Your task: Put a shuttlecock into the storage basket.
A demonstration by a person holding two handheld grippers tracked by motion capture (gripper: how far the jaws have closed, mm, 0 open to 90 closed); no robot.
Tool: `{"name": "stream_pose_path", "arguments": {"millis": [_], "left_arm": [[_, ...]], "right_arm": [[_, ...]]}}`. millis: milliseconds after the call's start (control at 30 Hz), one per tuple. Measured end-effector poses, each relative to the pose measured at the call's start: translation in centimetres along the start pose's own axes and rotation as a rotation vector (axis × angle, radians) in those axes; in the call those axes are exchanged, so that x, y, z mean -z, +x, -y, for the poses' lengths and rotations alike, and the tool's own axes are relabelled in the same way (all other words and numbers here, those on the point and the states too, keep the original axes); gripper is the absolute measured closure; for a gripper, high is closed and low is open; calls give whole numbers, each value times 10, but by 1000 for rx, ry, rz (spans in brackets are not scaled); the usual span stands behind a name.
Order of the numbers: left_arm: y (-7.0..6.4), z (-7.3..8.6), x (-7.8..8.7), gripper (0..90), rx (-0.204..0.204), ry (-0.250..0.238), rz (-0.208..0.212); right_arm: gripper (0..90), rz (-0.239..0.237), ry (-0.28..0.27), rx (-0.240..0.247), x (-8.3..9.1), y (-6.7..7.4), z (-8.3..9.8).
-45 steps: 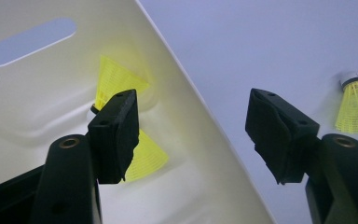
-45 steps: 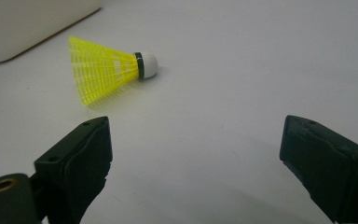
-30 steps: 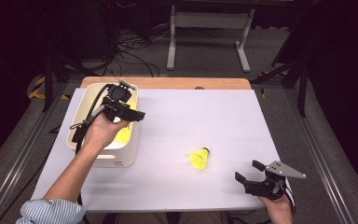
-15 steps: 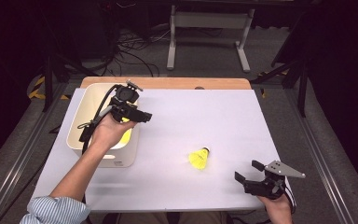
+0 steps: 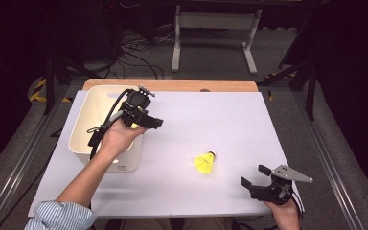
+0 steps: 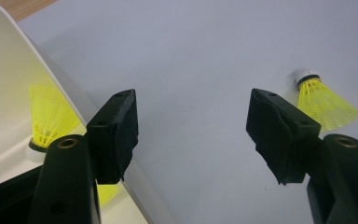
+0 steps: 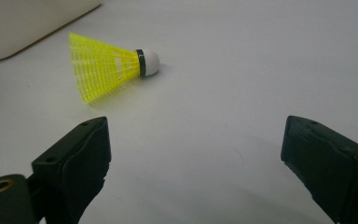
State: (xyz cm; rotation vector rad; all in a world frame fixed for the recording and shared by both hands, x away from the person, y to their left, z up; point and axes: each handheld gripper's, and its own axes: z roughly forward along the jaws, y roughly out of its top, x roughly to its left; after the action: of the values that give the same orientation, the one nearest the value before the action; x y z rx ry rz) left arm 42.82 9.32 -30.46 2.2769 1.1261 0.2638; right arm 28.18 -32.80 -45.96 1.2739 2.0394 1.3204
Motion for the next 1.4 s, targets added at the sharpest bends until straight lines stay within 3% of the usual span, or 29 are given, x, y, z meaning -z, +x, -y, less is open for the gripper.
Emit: {"name": "stream_pose_path", "arguments": {"millis": [267, 367, 667, 767, 1000, 1400], "left_arm": [[-5, 2, -5, 347, -12, 5, 7], [-8, 2, -6, 347, -16, 5, 12], [-17, 6, -14, 347, -31, 15, 25], [-20, 6, -18, 347, -37, 19, 31], [-26, 7, -22, 347, -50, 23, 41], [-31, 8, -27, 347, -52, 31, 52]], "right_arm": [[78, 6, -5, -8, 0, -1, 0], [73, -1, -9, -36, 0, -2, -2], [68, 4, -7, -60, 0, -1, -3], [69, 12, 2, -25, 0, 4, -5], [74, -2, 16, -5, -2, 10, -11], [126, -17, 95, 29, -13, 23, -20]]}}
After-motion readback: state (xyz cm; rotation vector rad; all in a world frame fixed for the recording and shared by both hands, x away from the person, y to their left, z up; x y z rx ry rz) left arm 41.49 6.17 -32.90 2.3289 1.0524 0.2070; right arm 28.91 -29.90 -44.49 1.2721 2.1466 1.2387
